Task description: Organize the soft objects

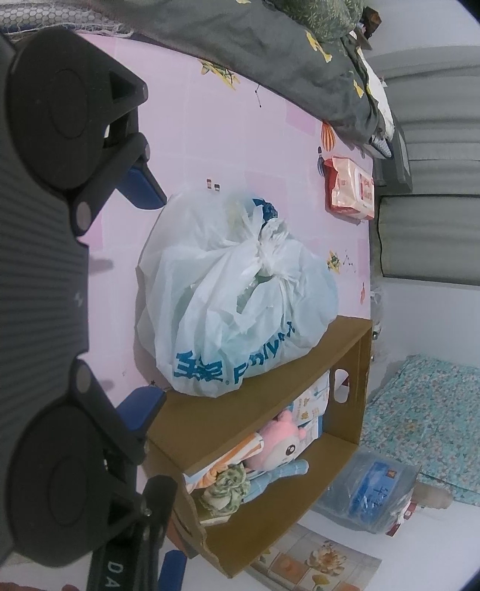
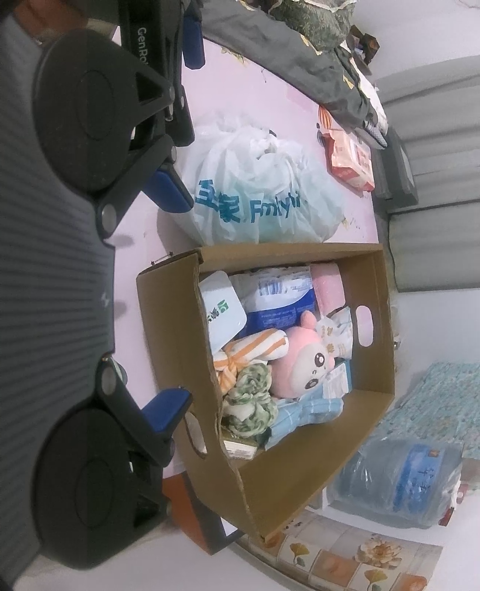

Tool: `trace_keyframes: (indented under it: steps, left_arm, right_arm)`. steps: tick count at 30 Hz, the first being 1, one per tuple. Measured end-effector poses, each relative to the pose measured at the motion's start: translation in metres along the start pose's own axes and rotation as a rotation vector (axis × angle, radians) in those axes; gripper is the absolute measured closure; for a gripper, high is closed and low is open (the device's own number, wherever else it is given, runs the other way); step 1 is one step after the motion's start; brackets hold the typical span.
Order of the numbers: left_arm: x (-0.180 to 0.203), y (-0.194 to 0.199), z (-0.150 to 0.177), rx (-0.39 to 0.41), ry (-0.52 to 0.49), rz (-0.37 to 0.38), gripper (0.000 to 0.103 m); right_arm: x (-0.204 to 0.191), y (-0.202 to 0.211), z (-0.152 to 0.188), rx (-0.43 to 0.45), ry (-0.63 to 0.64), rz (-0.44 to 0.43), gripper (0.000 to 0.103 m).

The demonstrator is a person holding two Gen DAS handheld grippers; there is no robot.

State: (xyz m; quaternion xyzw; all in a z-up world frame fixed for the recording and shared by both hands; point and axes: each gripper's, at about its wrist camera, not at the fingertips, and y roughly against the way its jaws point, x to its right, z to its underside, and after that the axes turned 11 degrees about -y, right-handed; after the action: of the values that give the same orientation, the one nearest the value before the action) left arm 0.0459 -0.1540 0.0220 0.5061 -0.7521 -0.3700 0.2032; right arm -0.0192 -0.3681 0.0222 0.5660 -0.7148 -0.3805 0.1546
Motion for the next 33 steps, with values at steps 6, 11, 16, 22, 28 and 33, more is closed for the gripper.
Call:
trace_keyframes:
  steps: [6, 11, 16, 22, 28, 33]
  left_arm:
    - [-0.001, 0.001, 0.0, 0.002, 0.001, -0.001, 0.001]
    - [-0.001, 0.0, 0.0, 0.0, 0.001, -0.002, 0.001]
    - [-0.001, 0.0, -0.001, -0.005, 0.002, -0.001, 0.001]
    - [-0.002, -0.003, -0.001, -0.009, 0.005, -0.003, 0.001]
    - [-0.001, -0.005, -0.001, -0.013, 0.012, -0.005, 0.001]
    - [-0.001, -0.006, -0.002, -0.017, 0.012, -0.006, 0.001]
  right_arm:
    - [-0.001, 0.002, 0.002, 0.001, -0.004, -0.001, 0.001]
    - [-0.001, 0.001, 0.002, 0.0, -0.004, -0.002, 0.001]
    - [-0.002, -0.001, 0.002, -0.008, -0.007, -0.003, 0.001]
    - [-0.002, -0.003, 0.002, -0.017, -0.011, -0.007, 0.001]
    - [-0.002, -0.007, -0.001, -0.025, -0.014, -0.013, 0.001]
    - [-0.001, -0.009, -0.001, -0.027, -0.015, -0.013, 0.001]
